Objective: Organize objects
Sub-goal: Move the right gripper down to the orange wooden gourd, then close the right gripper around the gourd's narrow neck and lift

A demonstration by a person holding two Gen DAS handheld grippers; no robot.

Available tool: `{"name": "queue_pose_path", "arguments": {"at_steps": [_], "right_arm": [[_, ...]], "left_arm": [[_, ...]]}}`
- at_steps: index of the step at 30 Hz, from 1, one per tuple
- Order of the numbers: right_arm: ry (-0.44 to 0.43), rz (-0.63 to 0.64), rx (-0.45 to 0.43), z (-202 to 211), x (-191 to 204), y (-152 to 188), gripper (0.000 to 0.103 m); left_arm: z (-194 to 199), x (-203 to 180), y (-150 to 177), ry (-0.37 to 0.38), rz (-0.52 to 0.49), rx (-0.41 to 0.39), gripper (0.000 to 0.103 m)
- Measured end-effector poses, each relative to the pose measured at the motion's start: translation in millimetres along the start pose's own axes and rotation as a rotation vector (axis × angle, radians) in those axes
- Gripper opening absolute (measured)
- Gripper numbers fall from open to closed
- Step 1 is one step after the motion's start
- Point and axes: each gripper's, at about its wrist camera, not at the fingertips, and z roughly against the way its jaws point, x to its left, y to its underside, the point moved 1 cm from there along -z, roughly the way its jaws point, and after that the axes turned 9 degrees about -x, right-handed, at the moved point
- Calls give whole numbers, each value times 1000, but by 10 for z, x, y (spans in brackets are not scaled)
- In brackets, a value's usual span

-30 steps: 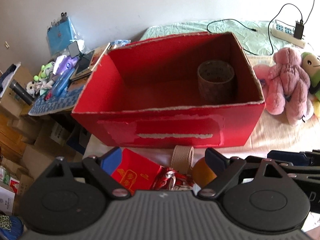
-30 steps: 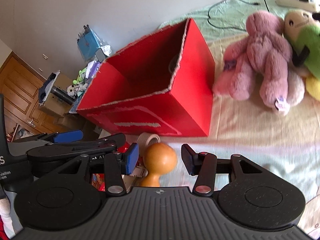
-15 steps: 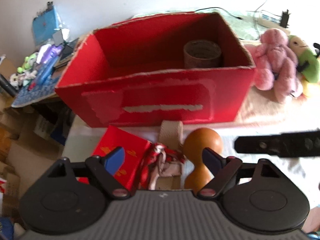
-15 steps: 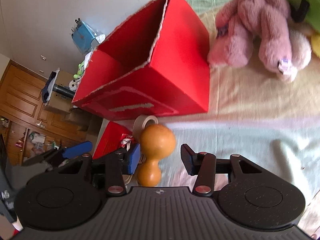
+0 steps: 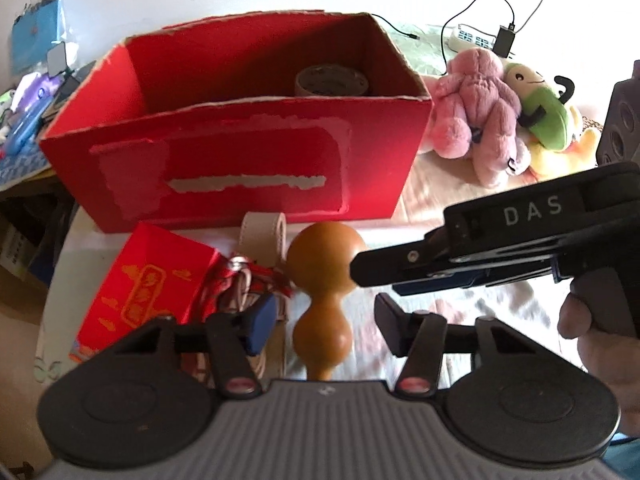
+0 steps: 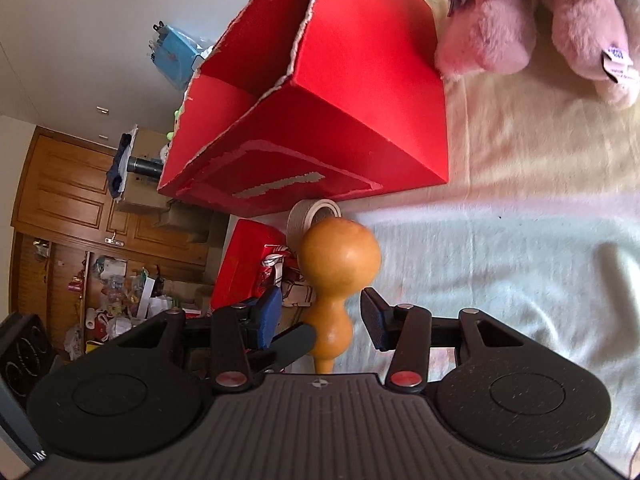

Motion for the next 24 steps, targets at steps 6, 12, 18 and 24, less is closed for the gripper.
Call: {"name": "queue_pose_path", "arguments": {"at_steps": [6, 12, 18, 24], "right_arm": [[-11, -10, 21, -90, -14, 2, 48], [16, -8, 24, -166, -44, 7, 49], [58, -28, 20, -156, -139, -6, 49], [74, -16, -9, -60, -201, -29, 49]], "left_arm": [[-256, 34, 45, 18, 11, 49, 49], [-416, 17, 69, 34, 12, 83, 36], [-494, -52, 73, 78, 2, 100, 35], [-570, -121, 51, 95, -13, 105, 36]]}}
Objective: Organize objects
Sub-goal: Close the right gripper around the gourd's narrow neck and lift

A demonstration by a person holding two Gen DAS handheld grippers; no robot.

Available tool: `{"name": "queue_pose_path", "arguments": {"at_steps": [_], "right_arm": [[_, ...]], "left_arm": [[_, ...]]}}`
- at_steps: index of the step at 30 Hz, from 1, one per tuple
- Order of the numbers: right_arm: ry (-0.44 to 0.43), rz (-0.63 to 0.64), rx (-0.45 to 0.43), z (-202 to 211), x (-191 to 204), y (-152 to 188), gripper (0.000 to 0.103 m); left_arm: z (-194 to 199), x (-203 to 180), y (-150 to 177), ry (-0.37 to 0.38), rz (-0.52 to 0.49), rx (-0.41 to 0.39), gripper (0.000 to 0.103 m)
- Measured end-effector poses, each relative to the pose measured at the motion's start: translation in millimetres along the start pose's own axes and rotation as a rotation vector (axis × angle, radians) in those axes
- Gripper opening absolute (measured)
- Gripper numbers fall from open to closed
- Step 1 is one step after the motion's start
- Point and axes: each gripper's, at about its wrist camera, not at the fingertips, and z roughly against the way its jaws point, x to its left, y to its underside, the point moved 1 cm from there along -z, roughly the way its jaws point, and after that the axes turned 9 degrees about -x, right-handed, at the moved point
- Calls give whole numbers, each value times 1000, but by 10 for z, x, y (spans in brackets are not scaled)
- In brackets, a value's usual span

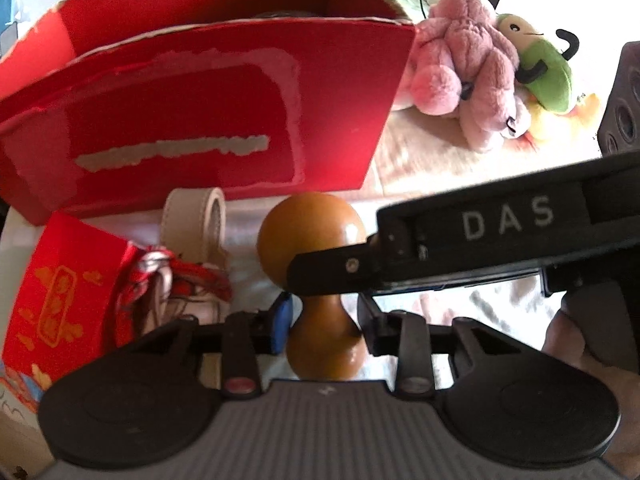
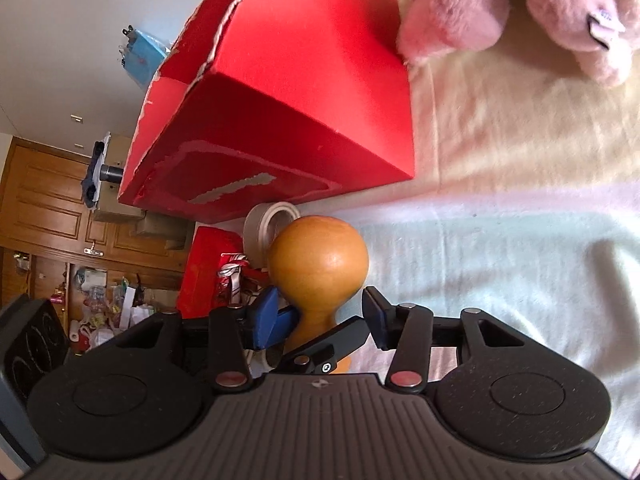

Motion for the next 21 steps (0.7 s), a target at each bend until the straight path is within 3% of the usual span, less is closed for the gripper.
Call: {"name": "queue_pose_path", "arguments": {"at_steps": [21], "right_arm": [[40, -63, -72, 357, -322, -7, 50]], "left_arm": [[-124, -347, -54, 121, -7, 3, 36]]}}
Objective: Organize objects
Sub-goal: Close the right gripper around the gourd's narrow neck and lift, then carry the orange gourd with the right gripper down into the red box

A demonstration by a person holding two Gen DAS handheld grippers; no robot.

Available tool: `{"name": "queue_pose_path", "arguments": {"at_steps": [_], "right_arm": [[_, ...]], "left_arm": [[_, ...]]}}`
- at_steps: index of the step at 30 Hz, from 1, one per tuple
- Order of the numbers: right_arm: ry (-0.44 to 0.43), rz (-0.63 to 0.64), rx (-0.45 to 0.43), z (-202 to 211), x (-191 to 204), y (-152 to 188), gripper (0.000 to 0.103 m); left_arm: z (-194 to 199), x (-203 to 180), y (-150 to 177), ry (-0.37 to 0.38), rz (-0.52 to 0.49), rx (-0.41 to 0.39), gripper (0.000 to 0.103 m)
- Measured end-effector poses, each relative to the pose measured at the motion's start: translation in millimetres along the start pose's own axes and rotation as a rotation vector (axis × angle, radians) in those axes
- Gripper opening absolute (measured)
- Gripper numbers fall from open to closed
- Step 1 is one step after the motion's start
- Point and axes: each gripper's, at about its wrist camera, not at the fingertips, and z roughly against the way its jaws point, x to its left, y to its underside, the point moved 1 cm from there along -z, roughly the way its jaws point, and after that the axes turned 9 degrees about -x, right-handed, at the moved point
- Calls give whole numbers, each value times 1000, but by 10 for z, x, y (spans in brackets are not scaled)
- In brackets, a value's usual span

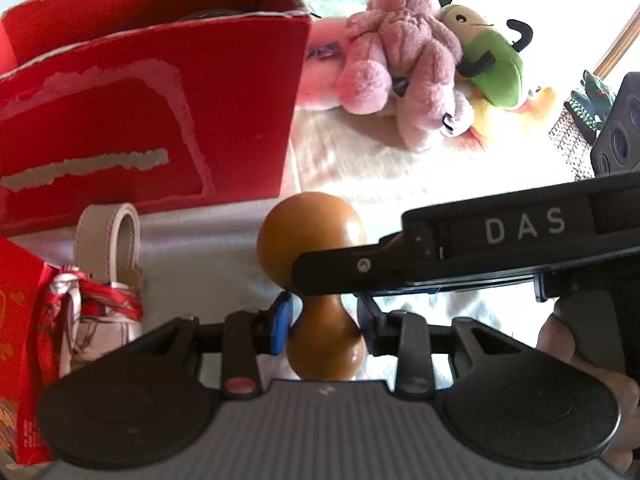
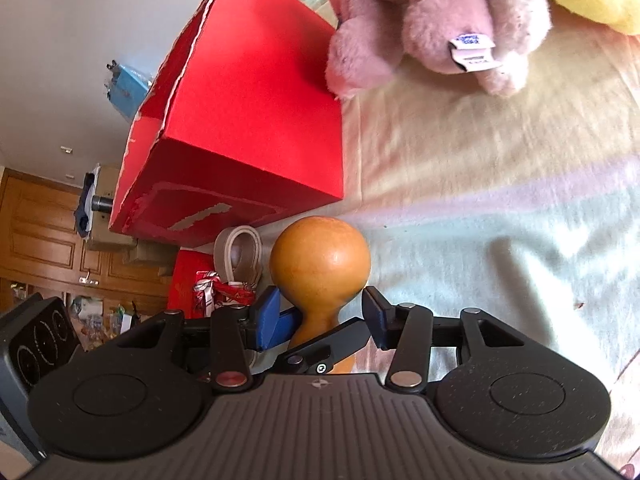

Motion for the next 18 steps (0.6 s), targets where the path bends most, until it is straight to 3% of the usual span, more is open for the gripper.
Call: {"name": "queue_pose_path", "arguments": {"at_steps": [6, 18], "right_arm": [[9, 8, 21, -77, 30, 25, 58], [-12, 57, 17, -34, 142, -29, 53]], "left_arm": [[-28, -66, 22, -1, -8, 8, 36], [120, -49, -16, 5, -19, -10, 36]]}}
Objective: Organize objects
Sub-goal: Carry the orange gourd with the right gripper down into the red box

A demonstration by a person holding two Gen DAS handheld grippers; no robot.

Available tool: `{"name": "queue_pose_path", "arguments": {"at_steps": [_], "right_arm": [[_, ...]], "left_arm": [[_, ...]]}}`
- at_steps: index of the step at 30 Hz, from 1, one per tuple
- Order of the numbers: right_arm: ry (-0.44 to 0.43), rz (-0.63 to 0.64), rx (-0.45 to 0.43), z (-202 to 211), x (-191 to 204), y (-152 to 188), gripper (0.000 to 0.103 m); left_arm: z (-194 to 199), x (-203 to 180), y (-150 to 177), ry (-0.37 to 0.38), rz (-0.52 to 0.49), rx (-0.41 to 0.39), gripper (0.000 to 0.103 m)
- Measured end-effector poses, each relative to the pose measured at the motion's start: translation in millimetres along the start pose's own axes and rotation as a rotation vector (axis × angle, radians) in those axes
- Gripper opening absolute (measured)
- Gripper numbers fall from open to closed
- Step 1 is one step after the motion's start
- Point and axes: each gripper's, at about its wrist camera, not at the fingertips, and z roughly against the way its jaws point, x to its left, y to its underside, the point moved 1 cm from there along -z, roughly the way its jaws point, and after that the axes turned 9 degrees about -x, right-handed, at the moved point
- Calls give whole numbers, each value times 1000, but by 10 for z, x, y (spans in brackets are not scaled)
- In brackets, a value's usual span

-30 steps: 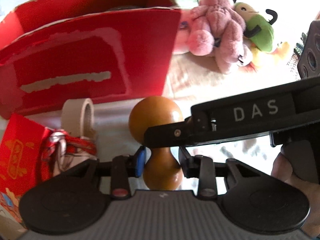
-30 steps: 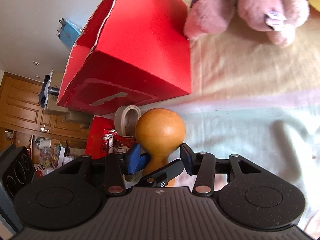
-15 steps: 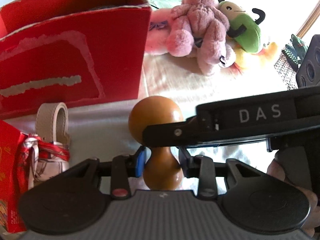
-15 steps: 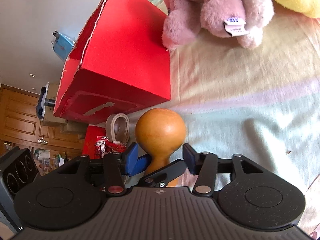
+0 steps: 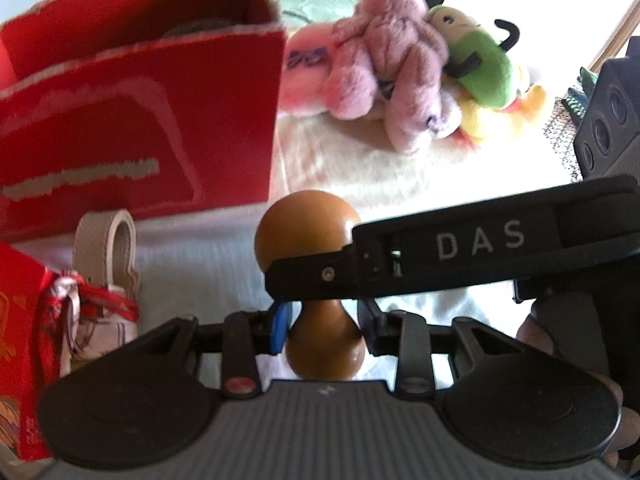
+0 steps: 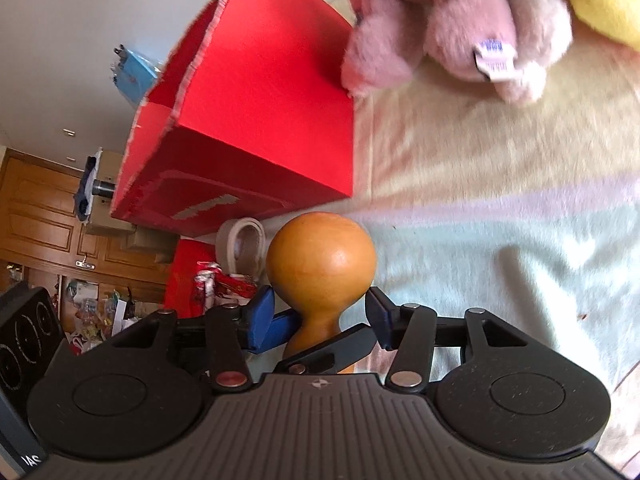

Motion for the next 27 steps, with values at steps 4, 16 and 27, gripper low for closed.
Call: {"name": "queue_pose_path", "arguments": {"at_steps": [4, 16, 27], "right_arm": [[-21, 30, -56, 207, 67, -42, 53], [-98, 159, -304, 799, 501, -297, 52], [-125, 235, -396, 365, 1297, -875, 52]], "left_arm": [[165, -65, -100, 42, -19, -37, 36], [737, -332, -638, 119, -147, -241, 36], [1048, 349, -1382, 117, -211, -353, 36]]}}
